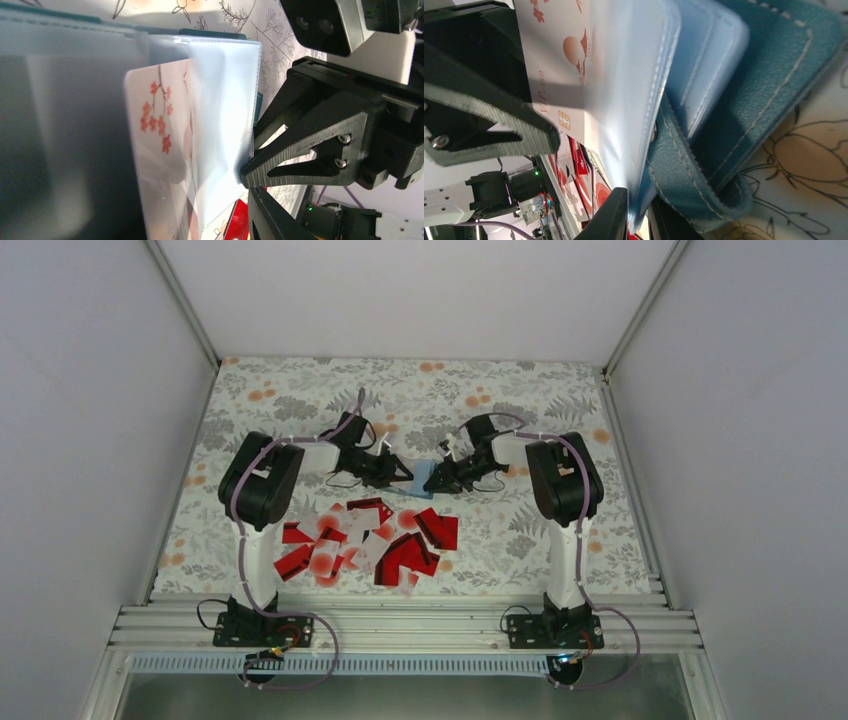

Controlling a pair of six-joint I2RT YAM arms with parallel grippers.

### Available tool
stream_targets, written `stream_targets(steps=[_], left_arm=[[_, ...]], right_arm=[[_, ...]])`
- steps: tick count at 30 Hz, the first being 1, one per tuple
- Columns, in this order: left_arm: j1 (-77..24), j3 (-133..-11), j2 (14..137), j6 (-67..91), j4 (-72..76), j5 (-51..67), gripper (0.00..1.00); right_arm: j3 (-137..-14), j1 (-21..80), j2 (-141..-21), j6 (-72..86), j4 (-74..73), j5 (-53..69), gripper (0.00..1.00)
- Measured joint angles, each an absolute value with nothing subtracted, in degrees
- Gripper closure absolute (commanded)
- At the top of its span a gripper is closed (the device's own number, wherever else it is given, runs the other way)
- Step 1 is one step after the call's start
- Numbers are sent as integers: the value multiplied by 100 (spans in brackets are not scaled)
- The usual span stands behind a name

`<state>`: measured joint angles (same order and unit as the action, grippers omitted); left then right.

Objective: Put the credit cards into the card holder

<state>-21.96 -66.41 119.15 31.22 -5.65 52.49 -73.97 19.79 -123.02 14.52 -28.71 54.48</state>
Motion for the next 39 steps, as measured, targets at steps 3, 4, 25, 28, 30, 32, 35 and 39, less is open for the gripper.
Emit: stream_targets(steps=[3, 4, 25, 28, 30, 32, 35, 39], left_arm=[[-2257, -6816, 11913, 2987, -869, 5159, 50], [-2272, -6871, 11909, 2943, -956, 5122, 49], [-2587, -7572, 11695, 2486, -2541, 3697, 32], [-2663, -7734, 11695, 2453, -2788, 3398, 30], [-2709, -7846, 11703, 2414, -2941, 3194, 29], [-2746, -7959, 11734, 2364, -3072, 3030, 29], [-2812, -8130, 11791, 2307, -3258, 2801, 35], [-2840, -8154, 11802, 2261, -3326, 2641, 40]], right_arm=[[-7345, 1979, -12285, 1455, -2783, 5468, 88], [-7341, 1979, -12283, 1459, -2773, 5468, 88], [-7308, 1994, -12283, 1490, -2648, 5505, 88], [-7308, 2003, -12283, 1490, -2630, 5505, 88], [-7308, 2003, -12283, 1492, -2630, 5505, 88], [-7308, 2003, -12283, 1490, -2630, 5505, 88], [-7308, 2003, -12283, 1490, -2630, 5507, 88], [-7306, 2003, -12283, 1490, -2628, 5509, 88]])
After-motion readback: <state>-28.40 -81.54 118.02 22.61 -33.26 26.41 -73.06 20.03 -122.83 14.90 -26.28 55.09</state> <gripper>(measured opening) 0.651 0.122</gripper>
